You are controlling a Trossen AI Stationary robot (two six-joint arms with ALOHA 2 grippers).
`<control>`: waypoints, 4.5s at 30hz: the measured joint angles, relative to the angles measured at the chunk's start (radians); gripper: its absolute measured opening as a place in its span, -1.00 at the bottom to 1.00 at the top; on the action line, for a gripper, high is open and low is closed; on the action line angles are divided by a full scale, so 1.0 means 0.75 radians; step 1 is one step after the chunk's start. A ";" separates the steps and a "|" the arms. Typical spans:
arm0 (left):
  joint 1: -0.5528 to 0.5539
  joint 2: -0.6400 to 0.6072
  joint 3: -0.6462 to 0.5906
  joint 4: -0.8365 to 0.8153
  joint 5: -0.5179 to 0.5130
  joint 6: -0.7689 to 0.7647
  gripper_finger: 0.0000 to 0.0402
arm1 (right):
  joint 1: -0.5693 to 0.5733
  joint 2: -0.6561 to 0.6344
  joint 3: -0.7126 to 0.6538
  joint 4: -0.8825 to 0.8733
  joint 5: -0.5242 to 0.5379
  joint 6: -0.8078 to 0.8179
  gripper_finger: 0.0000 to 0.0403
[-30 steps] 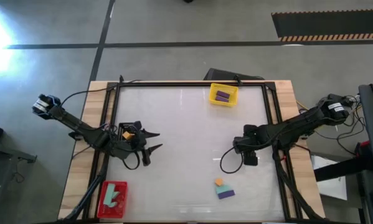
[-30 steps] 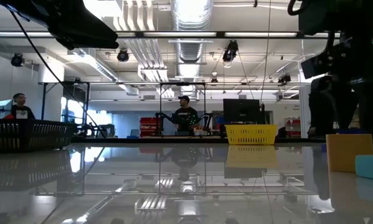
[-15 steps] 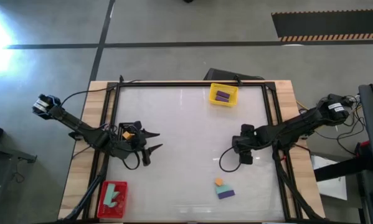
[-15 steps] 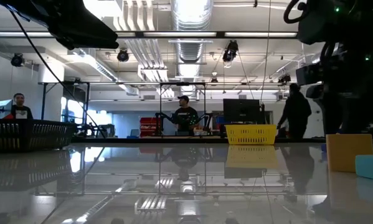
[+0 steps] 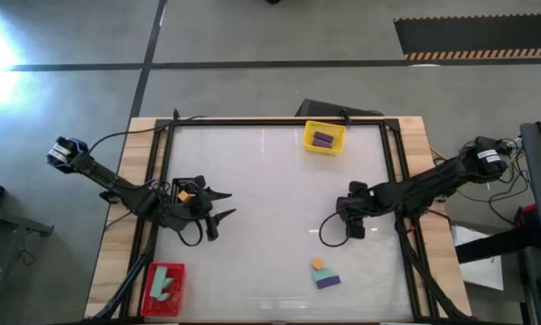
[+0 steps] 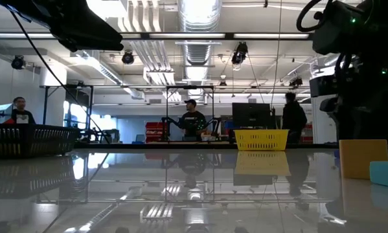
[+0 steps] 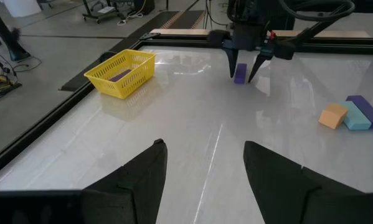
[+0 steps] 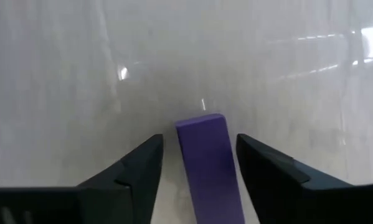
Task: Sort & place blocks by color
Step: Put the purple block into the yellow bin, then put the yellow block into the black bin
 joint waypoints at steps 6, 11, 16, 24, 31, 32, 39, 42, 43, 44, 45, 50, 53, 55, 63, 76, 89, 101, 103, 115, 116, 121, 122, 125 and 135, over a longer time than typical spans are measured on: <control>0.000 0.000 0.000 0.000 0.000 -0.001 -0.02 | -0.002 0.000 -0.004 0.024 -0.016 0.005 -0.40; 0.000 0.000 0.000 0.001 0.000 -0.002 -0.02 | -0.002 0.000 -0.005 0.031 0.000 0.004 -0.56; 0.000 0.000 0.000 0.000 0.000 -0.002 -0.02 | -0.004 0.005 0.032 0.021 0.017 -0.005 -0.56; 0.000 0.000 0.000 0.000 0.000 -0.002 -0.02 | -0.012 0.003 0.189 0.012 0.014 -0.068 -0.56; 0.000 0.000 0.000 0.000 0.000 -0.001 -0.02 | -0.105 0.003 0.405 -0.083 0.045 -0.225 -0.56; 0.000 0.000 0.000 0.000 0.000 -0.001 -0.02 | -0.135 0.003 0.436 -0.099 0.046 -0.258 -0.56; 0.000 0.000 0.000 0.000 0.000 -0.001 -0.02 | -0.410 0.051 0.645 -0.159 0.044 -0.516 -0.56; 0.000 0.000 0.000 0.000 0.000 -0.001 -0.02 | -0.533 0.111 0.744 -0.196 0.043 -0.607 -0.56; 0.000 0.000 0.000 0.000 0.000 -0.001 -0.02 | -0.571 0.138 0.780 -0.212 0.043 -0.637 -0.56; 0.000 0.000 0.000 0.000 0.000 -0.001 -0.02 | -0.606 0.167 0.816 -0.232 0.043 -0.669 -0.56; 0.000 0.000 0.000 0.000 0.000 -0.001 -0.02 | -0.638 0.199 0.852 -0.251 0.043 -0.700 -0.56; 0.000 0.000 0.000 -0.001 0.000 0.027 -0.02 | -0.780 0.356 1.003 -0.332 0.040 -0.833 -0.56; 0.000 0.000 0.000 -0.001 0.000 0.035 -0.02 | -0.855 0.437 1.064 -0.354 0.038 -0.887 -0.56; 0.000 0.000 0.000 0.000 0.000 0.035 -0.02 | -0.902 0.484 1.097 -0.357 0.027 -0.921 -0.56; 0.000 0.001 0.000 -0.001 0.000 0.035 -0.02 | -1.061 0.659 1.170 -0.353 -0.101 -0.975 -0.55; 0.000 0.000 0.000 -0.001 0.000 0.036 -0.02 | -1.177 0.758 1.188 -0.287 -0.107 -1.031 -0.55; 0.000 0.001 -0.001 -0.001 0.000 0.036 -0.02 | -1.209 0.761 1.187 -0.251 -0.101 -1.017 -0.29; 0.000 0.001 0.000 -0.001 0.000 0.035 -0.02 | -1.124 0.642 1.176 -0.321 -0.108 -0.861 -0.11; 0.000 0.001 -0.001 -0.001 0.000 0.033 -0.02 | -1.074 0.596 1.165 -0.336 -0.111 -0.823 -0.14; 0.000 0.001 -0.002 -0.001 0.000 -0.006 -0.02 | -0.613 0.333 1.028 -0.286 -0.112 -0.577 -0.27; 0.000 0.001 -0.002 -0.001 0.000 -0.006 -0.02 | -0.568 0.321 1.009 -0.260 -0.112 -0.560 -0.28; 0.000 0.001 -0.002 0.000 0.000 -0.006 -0.02 | -0.359 0.286 0.890 -0.066 -0.112 -0.513 -0.31; 0.000 0.001 -0.002 0.000 0.000 -0.006 -0.02 | -0.323 0.285 0.864 -0.016 -0.112 -0.507 -0.32; 0.000 0.001 -0.002 0.000 0.000 -0.007 -0.02 | -0.227 0.286 0.781 0.134 -0.111 -0.505 -0.34; 0.000 0.001 -0.003 -0.001 0.000 -0.007 -0.02 | -0.105 0.289 0.628 0.414 -0.100 -0.451 -0.38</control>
